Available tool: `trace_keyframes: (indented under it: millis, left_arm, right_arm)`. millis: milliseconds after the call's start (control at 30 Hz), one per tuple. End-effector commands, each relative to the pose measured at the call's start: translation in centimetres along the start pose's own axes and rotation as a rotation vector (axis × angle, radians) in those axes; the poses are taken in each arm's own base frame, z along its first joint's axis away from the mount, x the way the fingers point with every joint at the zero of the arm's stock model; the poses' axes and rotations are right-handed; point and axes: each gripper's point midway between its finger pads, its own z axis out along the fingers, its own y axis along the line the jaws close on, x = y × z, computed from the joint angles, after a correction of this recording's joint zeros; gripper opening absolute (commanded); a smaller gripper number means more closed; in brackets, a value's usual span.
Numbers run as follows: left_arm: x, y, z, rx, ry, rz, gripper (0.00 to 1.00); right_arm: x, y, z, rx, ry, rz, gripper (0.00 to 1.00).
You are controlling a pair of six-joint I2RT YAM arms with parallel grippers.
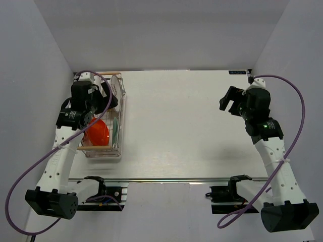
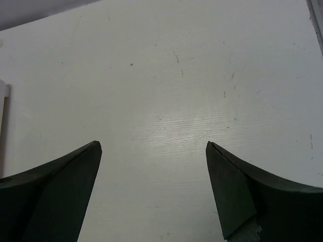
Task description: Unload the plates from the dish rack
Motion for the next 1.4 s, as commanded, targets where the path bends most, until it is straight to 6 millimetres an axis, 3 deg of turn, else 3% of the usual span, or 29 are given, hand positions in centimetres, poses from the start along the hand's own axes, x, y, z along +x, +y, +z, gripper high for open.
trace_keyframes:
  millis: [0, 167, 567, 1100, 1367]
  left_arm:
    - [3.9, 1.1, 0.4, -0.014, 0.145, 0.030, 0.98]
    - [6.8, 2.6, 0.7, -0.062, 0.231, 0.032, 0.94]
    - [11.2, 2.9, 2.0, -0.025, 0.352, 0.008, 0.61]
    - [10.7, 3.8, 1.7, -0.086, 0.331, 0.006, 0.01]
    - [7.7, 4.9, -0.1, -0.175, 0.235, 0.026, 0.00]
  right_arm:
    - [-1.0, 0.8, -0.2, -0.045, -0.038, -0.021, 0.89]
    - [0.2, 0.5, 0.3, -0.039, 0.008, -0.035, 0.89]
    - [1.3, -0.2, 0.8, -0.011, 0.044, -0.046, 0.89]
    - [1.5, -1.2, 0.8, 0.043, 0.046, -0.038, 0.89]
    - [1.4, -1.0, 0.6, 0.037, 0.043, -0.039, 0.89]
